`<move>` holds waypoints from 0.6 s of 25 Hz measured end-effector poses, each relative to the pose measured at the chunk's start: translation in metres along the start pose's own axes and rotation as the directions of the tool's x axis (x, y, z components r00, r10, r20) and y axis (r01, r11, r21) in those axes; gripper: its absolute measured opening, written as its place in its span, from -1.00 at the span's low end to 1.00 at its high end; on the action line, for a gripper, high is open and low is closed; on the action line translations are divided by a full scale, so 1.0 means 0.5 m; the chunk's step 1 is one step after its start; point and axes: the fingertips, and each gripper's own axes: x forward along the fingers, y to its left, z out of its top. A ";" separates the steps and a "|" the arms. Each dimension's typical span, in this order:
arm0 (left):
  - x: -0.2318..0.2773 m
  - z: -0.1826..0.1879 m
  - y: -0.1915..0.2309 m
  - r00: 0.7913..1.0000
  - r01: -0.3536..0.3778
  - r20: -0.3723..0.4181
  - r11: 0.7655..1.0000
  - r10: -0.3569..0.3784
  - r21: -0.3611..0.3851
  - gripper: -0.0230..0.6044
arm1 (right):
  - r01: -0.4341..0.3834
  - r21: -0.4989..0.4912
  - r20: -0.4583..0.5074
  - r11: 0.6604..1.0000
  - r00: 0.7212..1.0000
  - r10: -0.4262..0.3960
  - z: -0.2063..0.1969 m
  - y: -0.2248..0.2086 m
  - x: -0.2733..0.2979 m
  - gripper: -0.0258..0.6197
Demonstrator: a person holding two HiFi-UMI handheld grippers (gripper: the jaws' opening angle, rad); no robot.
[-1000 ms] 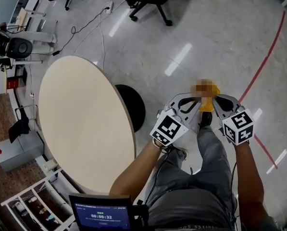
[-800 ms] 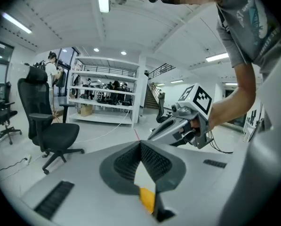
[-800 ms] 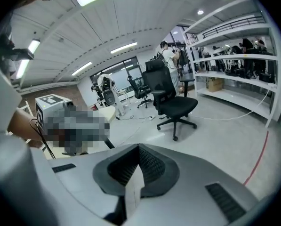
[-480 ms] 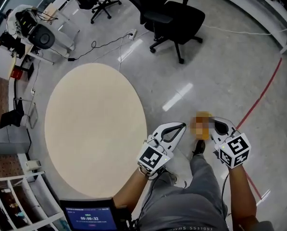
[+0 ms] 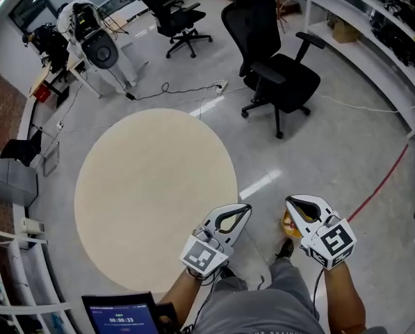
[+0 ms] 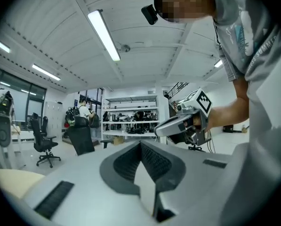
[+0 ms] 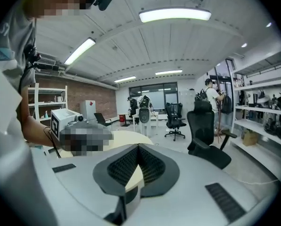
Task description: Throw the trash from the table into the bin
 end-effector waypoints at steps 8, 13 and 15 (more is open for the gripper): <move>-0.262 0.057 0.043 0.988 -0.148 0.042 0.988 0.146 0.045 -0.79 | -0.075 -0.146 0.063 0.986 0.994 0.085 0.171 0.217 0.052 -0.90; -0.424 0.051 0.061 0.973 -0.231 0.024 0.972 0.230 0.039 -0.79 | -0.135 -0.211 0.070 0.968 0.986 0.152 0.234 0.341 0.095 -0.90; -0.477 0.034 0.058 0.965 -0.262 0.009 0.965 0.262 0.016 -0.79 | -0.151 -0.223 0.070 0.963 0.983 0.170 0.239 0.379 0.106 -0.89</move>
